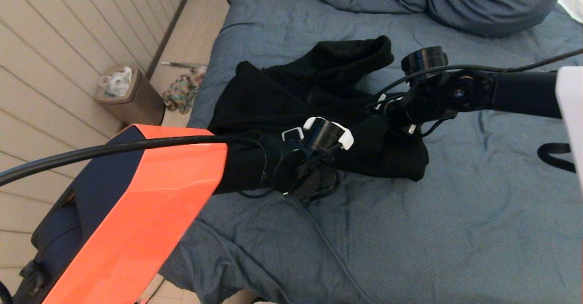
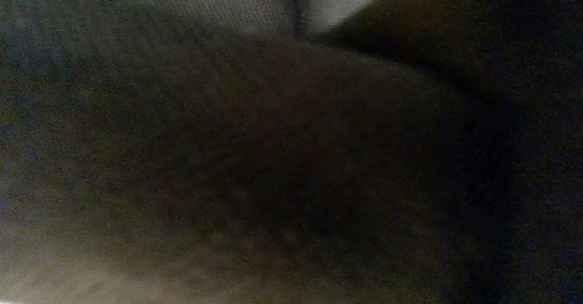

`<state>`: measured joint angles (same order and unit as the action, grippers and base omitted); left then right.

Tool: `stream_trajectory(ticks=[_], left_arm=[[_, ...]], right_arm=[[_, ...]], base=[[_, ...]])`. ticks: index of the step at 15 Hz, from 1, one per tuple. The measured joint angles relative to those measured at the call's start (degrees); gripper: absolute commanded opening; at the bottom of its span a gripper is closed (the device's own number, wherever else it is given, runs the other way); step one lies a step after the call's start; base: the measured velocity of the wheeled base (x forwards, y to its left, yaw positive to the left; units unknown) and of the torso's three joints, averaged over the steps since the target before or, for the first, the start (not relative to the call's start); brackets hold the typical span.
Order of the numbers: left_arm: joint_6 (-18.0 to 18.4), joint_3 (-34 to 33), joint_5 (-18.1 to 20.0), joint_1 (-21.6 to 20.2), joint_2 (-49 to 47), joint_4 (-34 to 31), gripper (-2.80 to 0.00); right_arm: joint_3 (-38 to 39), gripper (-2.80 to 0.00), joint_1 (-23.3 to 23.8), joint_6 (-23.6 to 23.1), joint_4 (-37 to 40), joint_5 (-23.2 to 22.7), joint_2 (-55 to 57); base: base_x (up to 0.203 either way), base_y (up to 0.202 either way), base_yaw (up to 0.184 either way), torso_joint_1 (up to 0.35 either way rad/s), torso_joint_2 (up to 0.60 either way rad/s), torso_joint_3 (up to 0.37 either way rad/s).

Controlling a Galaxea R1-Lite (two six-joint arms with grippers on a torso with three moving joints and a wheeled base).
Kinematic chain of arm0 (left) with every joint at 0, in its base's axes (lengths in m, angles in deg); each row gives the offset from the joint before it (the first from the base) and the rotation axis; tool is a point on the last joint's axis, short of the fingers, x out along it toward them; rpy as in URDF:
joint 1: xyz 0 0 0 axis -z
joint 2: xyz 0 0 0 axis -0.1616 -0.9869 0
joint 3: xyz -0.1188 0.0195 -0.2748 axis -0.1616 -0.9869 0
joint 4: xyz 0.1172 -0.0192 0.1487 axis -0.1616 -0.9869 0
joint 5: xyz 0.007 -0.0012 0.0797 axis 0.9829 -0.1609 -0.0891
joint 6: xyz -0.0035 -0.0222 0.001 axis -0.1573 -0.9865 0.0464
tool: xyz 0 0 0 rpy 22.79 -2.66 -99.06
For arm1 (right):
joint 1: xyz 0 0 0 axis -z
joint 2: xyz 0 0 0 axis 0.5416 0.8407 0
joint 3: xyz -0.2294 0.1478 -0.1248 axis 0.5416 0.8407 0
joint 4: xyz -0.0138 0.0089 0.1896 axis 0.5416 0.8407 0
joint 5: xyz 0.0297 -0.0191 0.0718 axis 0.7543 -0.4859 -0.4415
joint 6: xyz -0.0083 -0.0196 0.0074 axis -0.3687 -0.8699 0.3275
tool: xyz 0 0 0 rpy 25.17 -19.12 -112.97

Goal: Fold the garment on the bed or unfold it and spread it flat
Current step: Fold the black sweatshirt

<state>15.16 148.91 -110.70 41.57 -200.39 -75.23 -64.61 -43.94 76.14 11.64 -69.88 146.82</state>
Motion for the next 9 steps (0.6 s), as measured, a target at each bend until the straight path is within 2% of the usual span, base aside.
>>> stream_trajectory(ticks=[5,9], left_arm=[[0.0,0.0,-1.6,0.2,0.0,0.2,-2.80],[0.0,0.0,-4.4,1.2,0.7,-0.2,-2.80]], right_arm=[[0.0,-2.80,0.0,0.1,0.1,0.0,0.0],[0.0,-2.80,0.1,0.0,0.2,0.1,-0.2]], base=[[0.000,0.000,0.000,0.000,0.00,0.000],[0.000,0.000,0.000,0.000,0.00,0.000]])
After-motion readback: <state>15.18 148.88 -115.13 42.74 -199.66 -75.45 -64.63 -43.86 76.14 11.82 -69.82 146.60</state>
